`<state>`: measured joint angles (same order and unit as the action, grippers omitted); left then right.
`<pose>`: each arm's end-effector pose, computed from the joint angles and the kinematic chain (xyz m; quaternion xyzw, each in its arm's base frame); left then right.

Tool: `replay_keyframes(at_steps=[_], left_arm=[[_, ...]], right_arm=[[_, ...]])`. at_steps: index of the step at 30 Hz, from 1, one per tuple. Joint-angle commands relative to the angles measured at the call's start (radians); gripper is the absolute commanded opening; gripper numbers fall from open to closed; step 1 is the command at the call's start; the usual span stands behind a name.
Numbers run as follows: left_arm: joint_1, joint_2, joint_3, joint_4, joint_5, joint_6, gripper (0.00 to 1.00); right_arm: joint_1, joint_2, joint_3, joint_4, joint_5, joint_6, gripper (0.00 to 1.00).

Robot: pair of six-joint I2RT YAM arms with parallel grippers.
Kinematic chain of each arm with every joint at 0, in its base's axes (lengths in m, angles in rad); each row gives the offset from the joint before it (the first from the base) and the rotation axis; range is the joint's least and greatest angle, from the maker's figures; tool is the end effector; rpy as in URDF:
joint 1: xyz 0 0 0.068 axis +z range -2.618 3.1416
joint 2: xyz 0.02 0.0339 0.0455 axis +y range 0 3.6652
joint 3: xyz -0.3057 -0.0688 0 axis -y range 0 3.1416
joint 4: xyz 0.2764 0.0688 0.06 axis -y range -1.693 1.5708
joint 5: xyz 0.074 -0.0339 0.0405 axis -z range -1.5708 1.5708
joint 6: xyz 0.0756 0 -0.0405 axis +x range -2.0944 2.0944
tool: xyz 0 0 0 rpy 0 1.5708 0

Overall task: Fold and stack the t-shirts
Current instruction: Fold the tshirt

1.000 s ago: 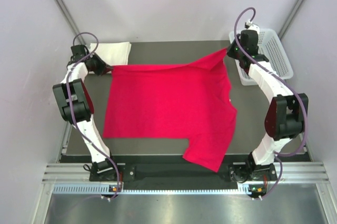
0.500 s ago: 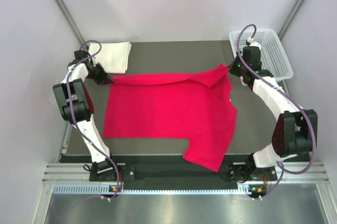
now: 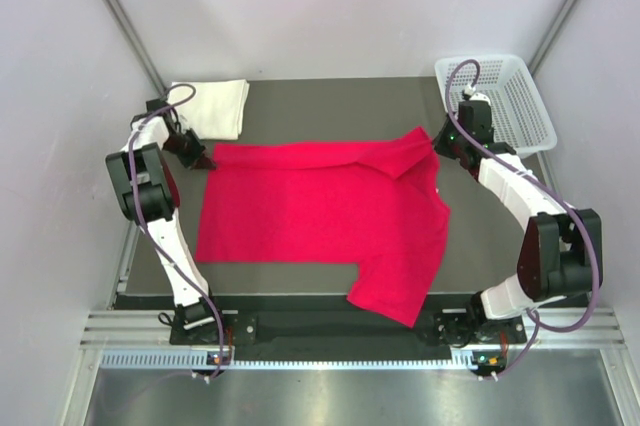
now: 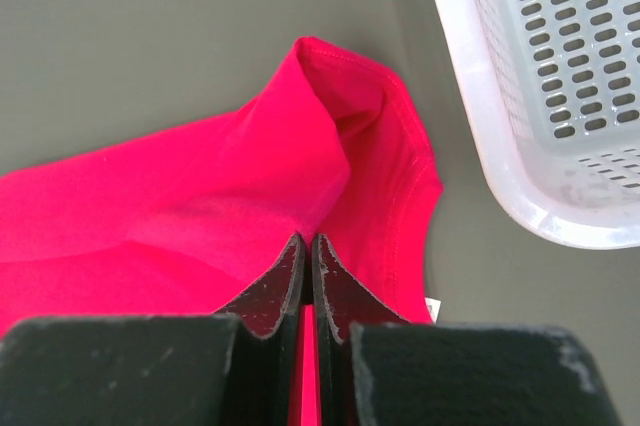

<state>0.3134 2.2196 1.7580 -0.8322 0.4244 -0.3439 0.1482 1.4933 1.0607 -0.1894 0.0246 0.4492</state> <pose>0.5024 0.1301 0.1503 -0.2850 0.9258 -0.2106 0.1318 0.3899 0.0563 0.2697 0.1389 0.8786 0.1240 0.4398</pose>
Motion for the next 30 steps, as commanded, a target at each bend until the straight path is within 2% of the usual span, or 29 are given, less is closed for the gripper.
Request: replay_keyframes(at_steps=[1,13,27,30], left_arm=[[0.013,0.005,0.038,-0.045,-0.015,0.026,0.00],[0.013,0.009,0.069,-0.041,-0.019,0.028,0.00],[0.021,0.031,0.126,-0.119,-0.073,0.069,0.00],[0.023,0.029,0.136,-0.123,-0.093,0.071,0.08]], right_arm=[[0.010,0.005,0.008,0.038,0.003,-0.020,0.00],[0.010,0.015,0.015,0.036,0.011,-0.024,0.00],[0.021,-0.008,0.033,0.001,0.014,-0.024,0.00],[0.037,-0.015,0.015,-0.021,0.024,-0.021,0.02]])
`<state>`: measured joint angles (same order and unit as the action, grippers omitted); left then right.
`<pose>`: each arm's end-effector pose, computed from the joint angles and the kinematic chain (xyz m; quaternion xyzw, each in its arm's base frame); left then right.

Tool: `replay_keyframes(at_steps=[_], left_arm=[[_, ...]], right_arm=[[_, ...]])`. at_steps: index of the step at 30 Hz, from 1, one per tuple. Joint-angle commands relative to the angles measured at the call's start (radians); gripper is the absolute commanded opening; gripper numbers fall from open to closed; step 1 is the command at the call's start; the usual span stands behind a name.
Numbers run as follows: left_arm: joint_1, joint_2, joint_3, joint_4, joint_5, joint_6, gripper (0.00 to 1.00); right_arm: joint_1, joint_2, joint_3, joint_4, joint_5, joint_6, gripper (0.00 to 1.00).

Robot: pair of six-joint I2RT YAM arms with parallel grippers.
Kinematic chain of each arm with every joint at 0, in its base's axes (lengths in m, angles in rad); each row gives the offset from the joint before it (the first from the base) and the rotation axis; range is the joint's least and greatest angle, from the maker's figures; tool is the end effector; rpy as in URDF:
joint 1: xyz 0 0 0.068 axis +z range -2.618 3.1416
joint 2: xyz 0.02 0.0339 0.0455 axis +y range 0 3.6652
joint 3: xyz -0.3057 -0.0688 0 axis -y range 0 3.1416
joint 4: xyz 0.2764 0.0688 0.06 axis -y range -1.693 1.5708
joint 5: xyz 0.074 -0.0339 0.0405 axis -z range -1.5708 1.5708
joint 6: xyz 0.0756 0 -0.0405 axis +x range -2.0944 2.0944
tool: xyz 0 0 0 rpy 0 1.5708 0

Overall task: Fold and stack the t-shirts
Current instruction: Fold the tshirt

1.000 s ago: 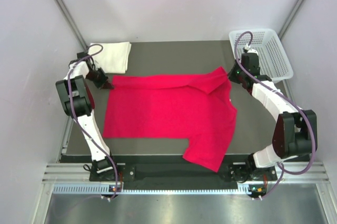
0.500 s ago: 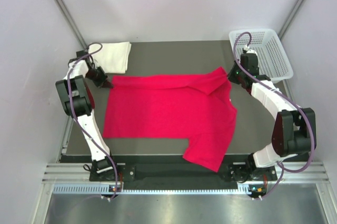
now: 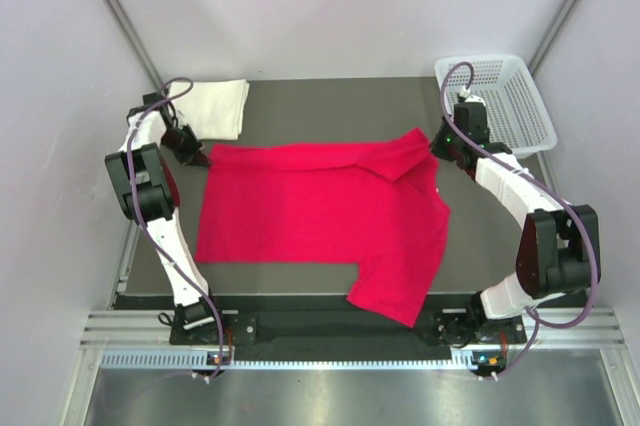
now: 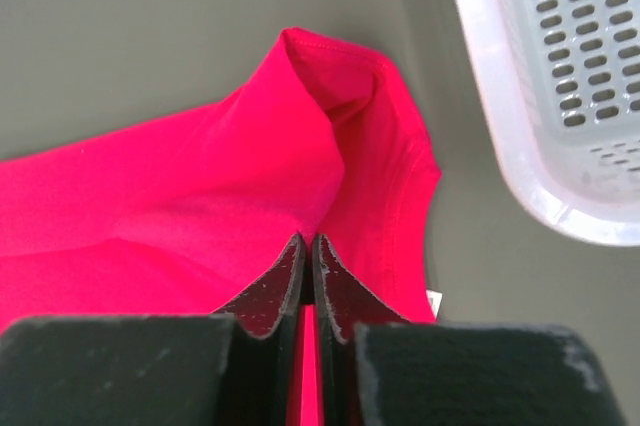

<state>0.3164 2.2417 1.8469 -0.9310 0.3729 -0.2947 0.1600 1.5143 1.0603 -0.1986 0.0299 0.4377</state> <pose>0.5059 0.1366 0.1619 -0.2718 0.9369 -0.1827 0.1221 0.3916 0.0609 0.2606 0.1306 0.8868 0.1176 0.4274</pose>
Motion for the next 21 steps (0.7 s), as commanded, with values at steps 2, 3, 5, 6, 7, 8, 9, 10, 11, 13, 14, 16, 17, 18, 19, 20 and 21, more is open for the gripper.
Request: replay_keyframes(at_steps=[2,3,5,6,7,8,9,10,11,13,14,16,17,18,19,20,21], left_arm=[[0.018,-0.001,0.060,-0.029,-0.063,0.022,0.17],[0.018,-0.005,0.060,-0.029,-0.068,0.023,0.19],[0.019,-0.031,0.052,-0.031,-0.077,0.019,0.25],[0.018,-0.040,0.045,-0.031,-0.075,0.017,0.26],[0.019,-0.062,0.029,-0.029,-0.071,0.017,0.27],[0.020,-0.076,0.020,-0.026,-0.077,0.019,0.29],[0.018,-0.091,0.009,-0.017,-0.081,0.016,0.31],[0.018,-0.120,-0.014,-0.005,-0.083,0.017,0.32],[0.018,-0.132,-0.020,0.007,-0.074,0.014,0.36],[0.018,-0.149,-0.029,0.058,-0.046,0.012,0.36],[0.019,-0.149,-0.032,0.075,-0.025,0.008,0.37],[0.016,-0.148,-0.050,0.148,0.023,-0.006,0.45],[0.013,-0.146,-0.058,0.176,0.037,-0.015,0.44],[0.009,-0.143,-0.064,0.198,0.043,-0.021,0.44],[0.004,-0.136,-0.071,0.234,0.038,-0.021,0.45],[0.001,-0.128,-0.074,0.254,0.037,-0.018,0.45],[-0.010,-0.122,-0.074,0.270,0.034,-0.014,0.47]], right_arm=[[0.039,-0.045,0.009,-0.038,0.054,-0.005,0.08],[0.042,-0.051,-0.002,-0.057,0.073,-0.008,0.13],[0.044,-0.066,-0.010,-0.088,0.103,-0.026,0.18],[0.044,-0.072,-0.016,-0.100,0.137,-0.039,0.23],[0.044,-0.078,-0.020,-0.116,0.149,-0.054,0.26],[0.044,-0.089,-0.019,-0.123,0.159,-0.097,0.30],[0.046,-0.092,-0.011,-0.136,0.171,-0.117,0.33],[0.044,-0.095,-0.007,-0.140,0.192,-0.141,0.39],[0.044,-0.101,-0.003,-0.134,0.197,-0.189,0.43],[0.042,-0.098,0.007,-0.111,0.202,-0.232,0.57],[0.042,-0.074,0.015,-0.092,0.188,-0.275,0.61],[0.042,-0.022,0.084,-0.085,0.127,-0.312,0.66],[0.044,0.042,0.116,-0.102,0.108,-0.324,0.67],[0.042,0.073,0.174,-0.107,0.096,-0.329,0.67],[0.042,0.102,0.197,-0.110,0.076,-0.332,0.68],[0.042,0.153,0.220,-0.105,0.061,-0.341,0.69],[0.044,0.177,0.265,-0.108,0.045,-0.347,0.69]])
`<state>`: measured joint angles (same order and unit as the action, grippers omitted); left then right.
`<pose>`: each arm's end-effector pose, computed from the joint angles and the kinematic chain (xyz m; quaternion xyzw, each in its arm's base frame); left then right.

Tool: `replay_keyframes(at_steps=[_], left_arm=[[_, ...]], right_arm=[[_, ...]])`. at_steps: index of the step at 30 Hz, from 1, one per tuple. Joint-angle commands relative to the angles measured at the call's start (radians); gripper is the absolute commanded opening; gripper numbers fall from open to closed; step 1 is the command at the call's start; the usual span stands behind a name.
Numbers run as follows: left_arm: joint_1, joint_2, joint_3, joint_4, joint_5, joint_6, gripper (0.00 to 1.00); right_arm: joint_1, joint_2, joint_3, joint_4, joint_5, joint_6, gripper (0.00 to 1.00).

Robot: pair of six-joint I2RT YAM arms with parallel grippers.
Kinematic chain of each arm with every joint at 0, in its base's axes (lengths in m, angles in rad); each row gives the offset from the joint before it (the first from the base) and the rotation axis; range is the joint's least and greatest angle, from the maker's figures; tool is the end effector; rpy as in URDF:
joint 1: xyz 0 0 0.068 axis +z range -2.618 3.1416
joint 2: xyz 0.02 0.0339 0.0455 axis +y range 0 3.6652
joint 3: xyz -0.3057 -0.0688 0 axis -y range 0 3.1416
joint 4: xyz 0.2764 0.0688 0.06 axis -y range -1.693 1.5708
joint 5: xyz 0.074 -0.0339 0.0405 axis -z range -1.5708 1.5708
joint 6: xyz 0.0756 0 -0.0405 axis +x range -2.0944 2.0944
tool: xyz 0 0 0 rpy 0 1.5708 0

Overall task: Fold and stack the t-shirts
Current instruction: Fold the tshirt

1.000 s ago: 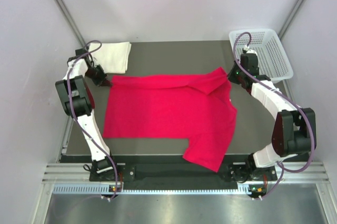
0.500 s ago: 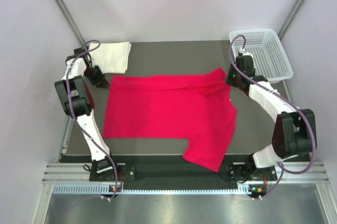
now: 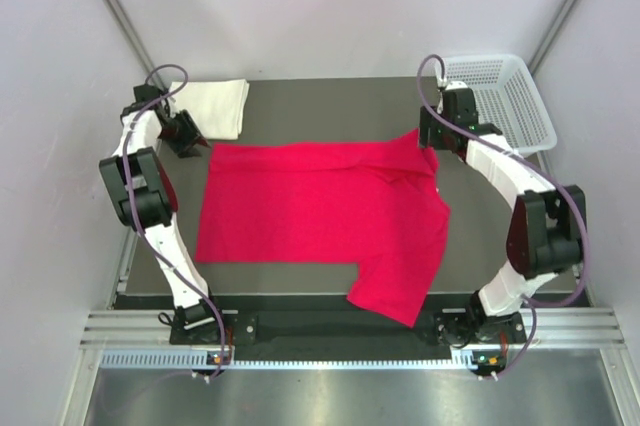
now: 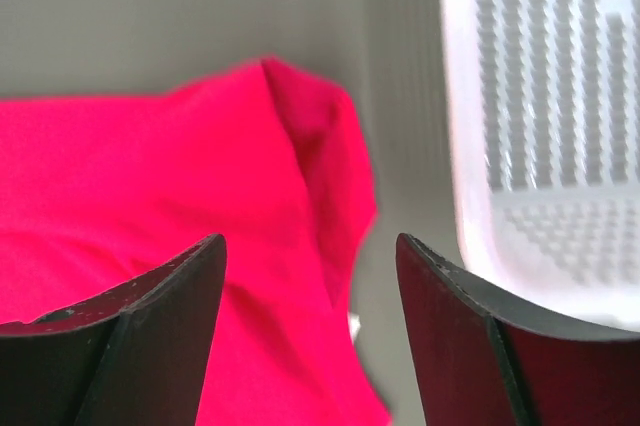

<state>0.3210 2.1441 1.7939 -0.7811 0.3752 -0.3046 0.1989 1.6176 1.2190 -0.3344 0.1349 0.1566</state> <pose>0.5092 0.1401 0.2012 -0.2564 0.9248 -0.1803 0.2156 0.4167 0.0736 0.2672 0.0081 0.9118 0.0112 0.4103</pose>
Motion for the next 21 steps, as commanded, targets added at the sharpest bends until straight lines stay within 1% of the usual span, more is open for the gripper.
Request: replay_keyframes(at_steps=[1,3,4,8,13,18,21], left_arm=[[-0.020,-0.010,-0.019,0.143,0.018,0.002,0.48],[-0.029,0.003,-0.015,0.161,0.018,0.009,0.48],[-0.034,0.014,-0.010,0.172,-0.004,0.012,0.49],[-0.049,0.045,0.007,0.201,-0.019,0.019,0.51],[-0.069,0.085,0.019,0.209,-0.041,0.039,0.51],[-0.073,0.115,0.015,0.201,-0.016,0.027,0.47],[-0.074,0.120,-0.013,0.226,0.001,0.012,0.45]], right_arm=[[0.005,0.096,0.126,0.026,-0.075,-0.066,0.70],[0.005,0.160,0.187,0.025,-0.099,-0.062,0.70],[0.005,0.181,0.206,0.020,-0.125,-0.061,0.71],[0.005,0.270,0.269,0.003,-0.132,-0.058,0.73],[0.004,0.314,0.315,-0.026,-0.123,-0.077,0.72],[-0.001,0.338,0.309,-0.037,-0.116,-0.088,0.68],[-0.007,0.352,0.310,-0.031,-0.115,-0.083,0.66]])
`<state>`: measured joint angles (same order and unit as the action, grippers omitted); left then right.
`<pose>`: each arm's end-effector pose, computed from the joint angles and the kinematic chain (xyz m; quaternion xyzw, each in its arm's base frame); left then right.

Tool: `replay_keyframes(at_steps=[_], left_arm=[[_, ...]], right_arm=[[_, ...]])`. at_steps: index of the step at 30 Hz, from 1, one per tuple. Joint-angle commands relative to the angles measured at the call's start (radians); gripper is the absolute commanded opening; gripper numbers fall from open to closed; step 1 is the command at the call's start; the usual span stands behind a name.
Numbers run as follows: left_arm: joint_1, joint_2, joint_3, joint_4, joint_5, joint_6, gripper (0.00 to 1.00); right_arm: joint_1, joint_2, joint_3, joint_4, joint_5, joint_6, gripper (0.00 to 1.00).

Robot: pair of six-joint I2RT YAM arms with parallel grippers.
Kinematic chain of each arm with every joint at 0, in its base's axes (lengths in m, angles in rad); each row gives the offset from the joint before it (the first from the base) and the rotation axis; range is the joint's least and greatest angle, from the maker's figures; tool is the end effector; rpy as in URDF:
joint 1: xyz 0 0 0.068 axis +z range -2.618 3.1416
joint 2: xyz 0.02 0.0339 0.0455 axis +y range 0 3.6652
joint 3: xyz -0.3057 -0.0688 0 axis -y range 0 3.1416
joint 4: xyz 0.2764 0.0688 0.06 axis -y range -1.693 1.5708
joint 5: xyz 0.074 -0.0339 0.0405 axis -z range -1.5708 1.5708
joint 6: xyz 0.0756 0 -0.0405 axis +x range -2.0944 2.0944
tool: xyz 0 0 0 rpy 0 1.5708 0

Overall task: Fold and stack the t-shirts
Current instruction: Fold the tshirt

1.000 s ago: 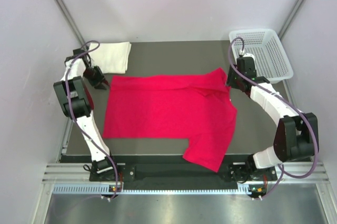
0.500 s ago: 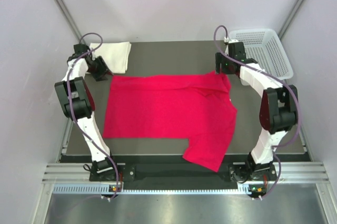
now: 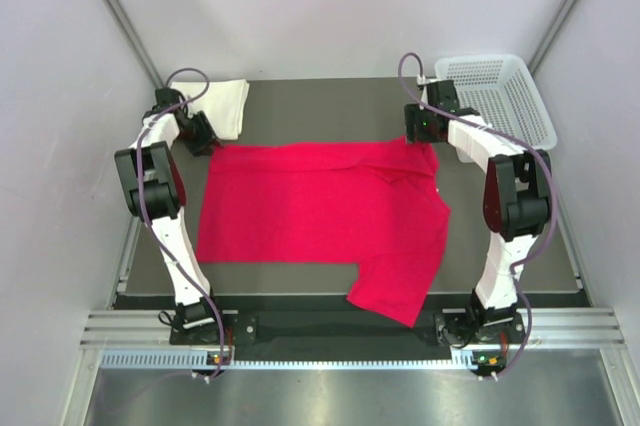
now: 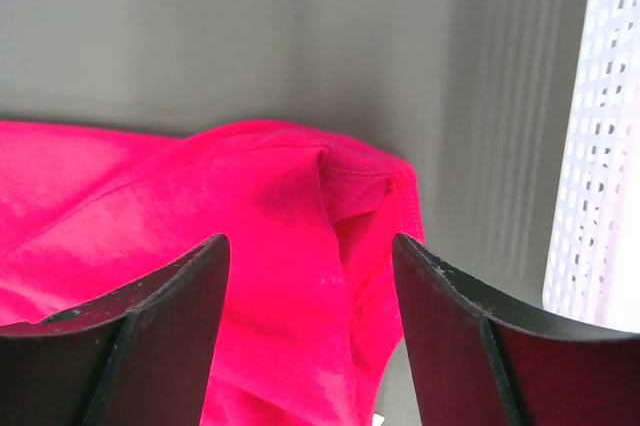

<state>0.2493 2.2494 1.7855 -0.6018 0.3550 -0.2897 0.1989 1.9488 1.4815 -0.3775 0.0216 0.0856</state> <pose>0.5453 0.1117 0.1547 -0.2112 0.9304 -0.1759 0.2424 0.4963 0.0984 0.2148 -0.0491 0.9335 0.0403 0.3529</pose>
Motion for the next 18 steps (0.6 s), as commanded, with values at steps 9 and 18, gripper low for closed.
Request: replay_keyframes(at_steps=[9,18], left_arm=[[0.001,0.018,-0.011,0.053,-0.017,-0.025,0.00],[0.042,-0.119,-0.095,0.075,-0.293,-0.063,0.00]], right_arm=[[-0.007,0.099,0.129,0.006,-0.017,-0.003,0.49],[-0.004,0.128,0.174,0.037,0.020,0.013,0.00]])
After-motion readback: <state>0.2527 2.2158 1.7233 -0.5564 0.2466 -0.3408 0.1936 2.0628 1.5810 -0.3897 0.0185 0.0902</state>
